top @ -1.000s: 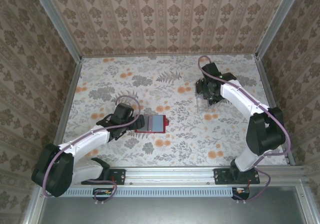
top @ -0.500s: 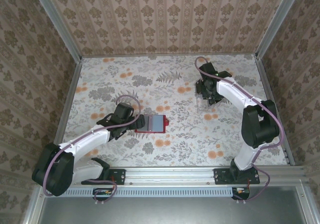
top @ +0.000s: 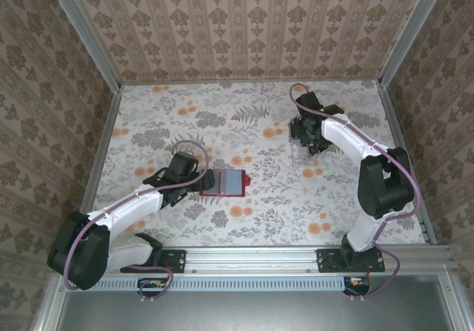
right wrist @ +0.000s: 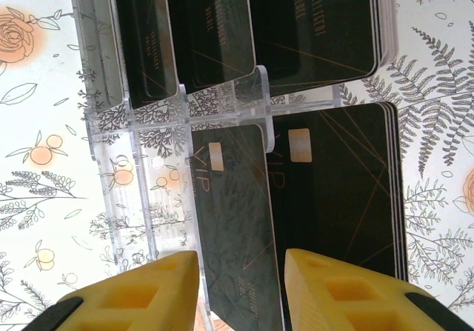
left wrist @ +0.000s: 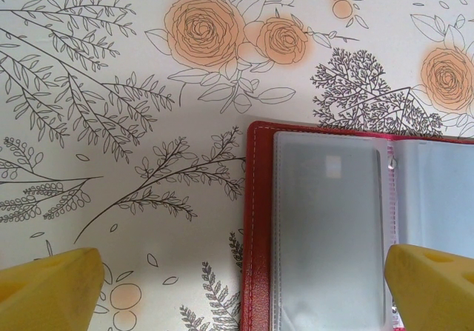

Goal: Put the credit cards into the card holder

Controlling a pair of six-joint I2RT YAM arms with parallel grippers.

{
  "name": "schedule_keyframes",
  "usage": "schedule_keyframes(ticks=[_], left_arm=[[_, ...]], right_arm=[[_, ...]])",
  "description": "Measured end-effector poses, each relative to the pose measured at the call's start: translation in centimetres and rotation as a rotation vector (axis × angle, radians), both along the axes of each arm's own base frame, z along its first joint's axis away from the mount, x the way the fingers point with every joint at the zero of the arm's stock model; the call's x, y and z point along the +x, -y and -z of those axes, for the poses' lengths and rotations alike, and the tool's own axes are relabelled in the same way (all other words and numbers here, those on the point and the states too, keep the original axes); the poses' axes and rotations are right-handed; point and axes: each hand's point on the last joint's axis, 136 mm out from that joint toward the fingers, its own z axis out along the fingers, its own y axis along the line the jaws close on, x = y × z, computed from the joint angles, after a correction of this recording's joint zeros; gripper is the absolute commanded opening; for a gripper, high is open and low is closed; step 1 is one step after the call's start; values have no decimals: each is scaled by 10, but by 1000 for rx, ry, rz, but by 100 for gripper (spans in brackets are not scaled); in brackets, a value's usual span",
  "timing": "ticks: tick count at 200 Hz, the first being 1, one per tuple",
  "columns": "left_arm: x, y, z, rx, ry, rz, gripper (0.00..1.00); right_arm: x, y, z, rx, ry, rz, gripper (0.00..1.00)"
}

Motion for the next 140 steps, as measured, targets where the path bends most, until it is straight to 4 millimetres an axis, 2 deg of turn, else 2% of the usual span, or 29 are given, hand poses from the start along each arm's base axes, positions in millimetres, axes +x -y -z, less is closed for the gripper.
schedule_keyframes(ticks=[140], left_arm=[[0,0,0,-1,0,0,100]], right_arm=[[1,5,0,3,0,13,36]])
